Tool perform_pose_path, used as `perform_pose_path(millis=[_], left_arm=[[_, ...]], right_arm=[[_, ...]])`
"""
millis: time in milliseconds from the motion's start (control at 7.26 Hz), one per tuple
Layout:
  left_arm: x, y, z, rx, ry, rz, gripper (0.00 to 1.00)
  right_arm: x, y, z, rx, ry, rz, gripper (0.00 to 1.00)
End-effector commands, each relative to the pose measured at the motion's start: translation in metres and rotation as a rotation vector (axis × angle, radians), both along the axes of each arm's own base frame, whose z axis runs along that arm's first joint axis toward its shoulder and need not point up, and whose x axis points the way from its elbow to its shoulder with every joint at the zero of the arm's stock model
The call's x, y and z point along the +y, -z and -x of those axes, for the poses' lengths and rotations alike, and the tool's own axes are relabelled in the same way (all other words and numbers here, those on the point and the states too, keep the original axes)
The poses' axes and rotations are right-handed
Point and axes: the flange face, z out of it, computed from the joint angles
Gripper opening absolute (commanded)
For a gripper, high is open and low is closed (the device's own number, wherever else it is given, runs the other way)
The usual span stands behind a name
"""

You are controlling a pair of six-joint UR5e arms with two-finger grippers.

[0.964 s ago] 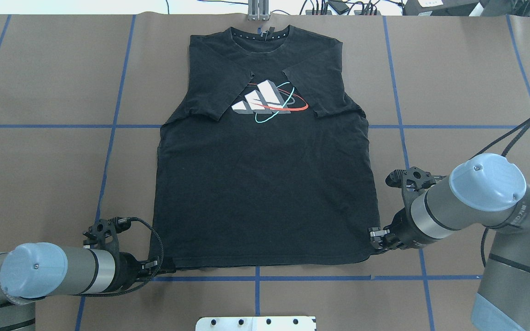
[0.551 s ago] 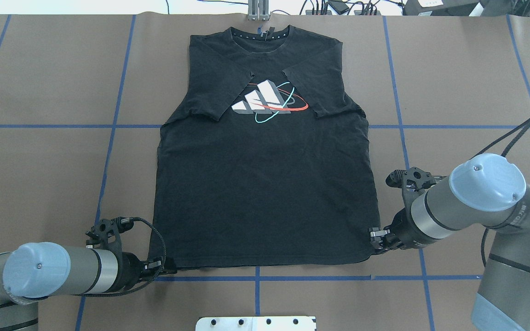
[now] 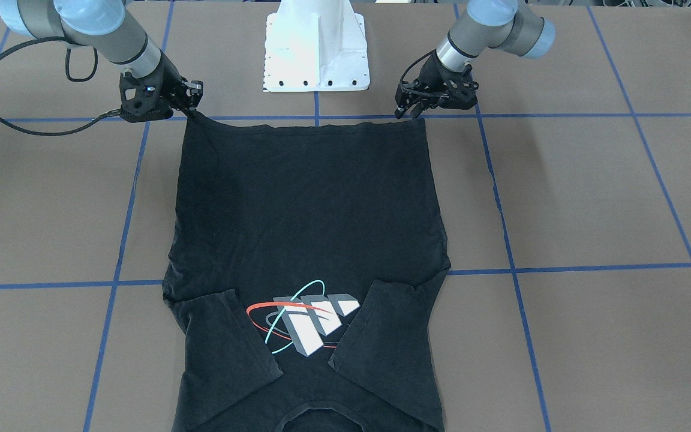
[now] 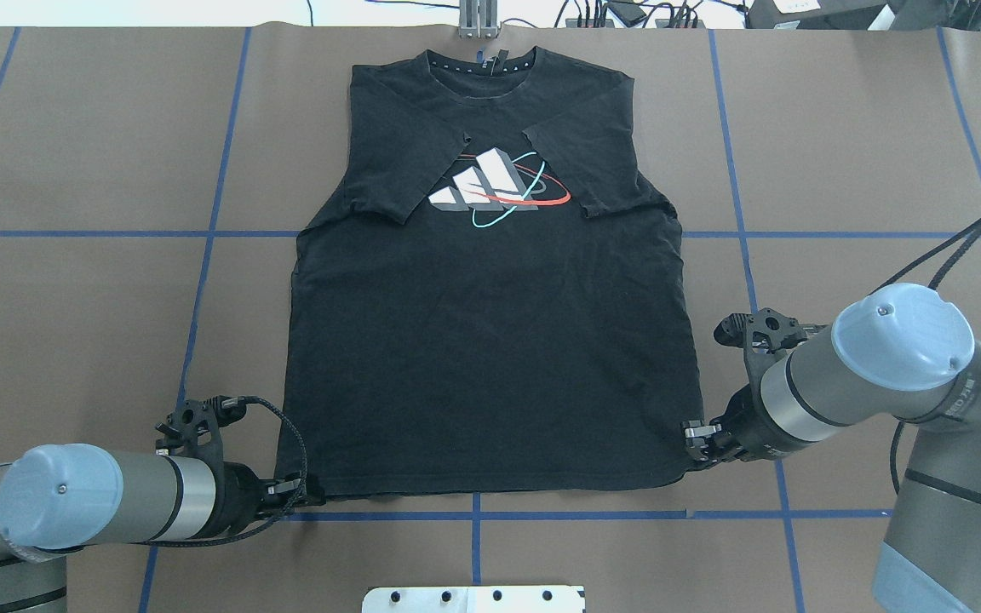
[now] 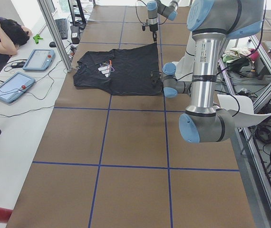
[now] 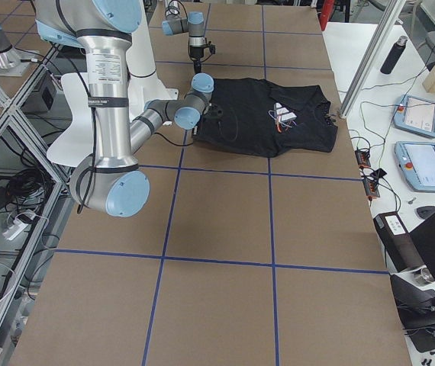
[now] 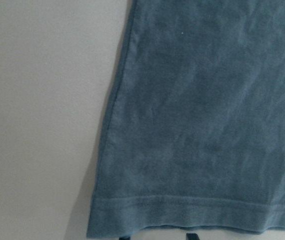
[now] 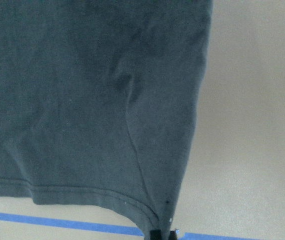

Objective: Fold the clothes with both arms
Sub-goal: 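Grasp the near hem corners with both grippers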

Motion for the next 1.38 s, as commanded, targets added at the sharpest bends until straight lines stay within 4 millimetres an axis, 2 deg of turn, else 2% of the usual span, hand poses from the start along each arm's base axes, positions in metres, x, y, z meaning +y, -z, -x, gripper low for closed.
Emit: perform_pose_path(millis=[0, 413, 551, 826, 964, 1239], left_arm=[[-0.011, -0.002, 0.010, -0.008, 0.023, 0.000, 0.61], [-0.016, -0.009, 0.011, -0.076, 0.031, 0.012, 0.66], [-0.016, -0.006, 0.013, -0.082, 0.031, 0.013, 0.68], [-0.012, 0.014, 0.022, -0.091, 0.028, 0.016, 0.73], [-0.009, 0.017, 0.022, -0.102, 0.023, 0.018, 0.73], [-0.006, 0.006, 0.014, -0.124, 0.013, 0.022, 0.73]], right_arm=[[0.000, 0.000, 0.000, 0.000, 0.001, 0.000, 0.00], [0.000, 0.000, 0.002, 0.000, 0.002, -0.001, 0.00], [0.000, -0.001, 0.002, 0.001, 0.002, 0.000, 0.00], [0.000, -0.002, 0.002, 0.004, 0.003, 0.002, 0.00], [0.001, -0.002, 0.002, 0.004, 0.003, 0.002, 0.00], [0.001, -0.002, 0.002, 0.004, 0.003, 0.002, 0.00]])
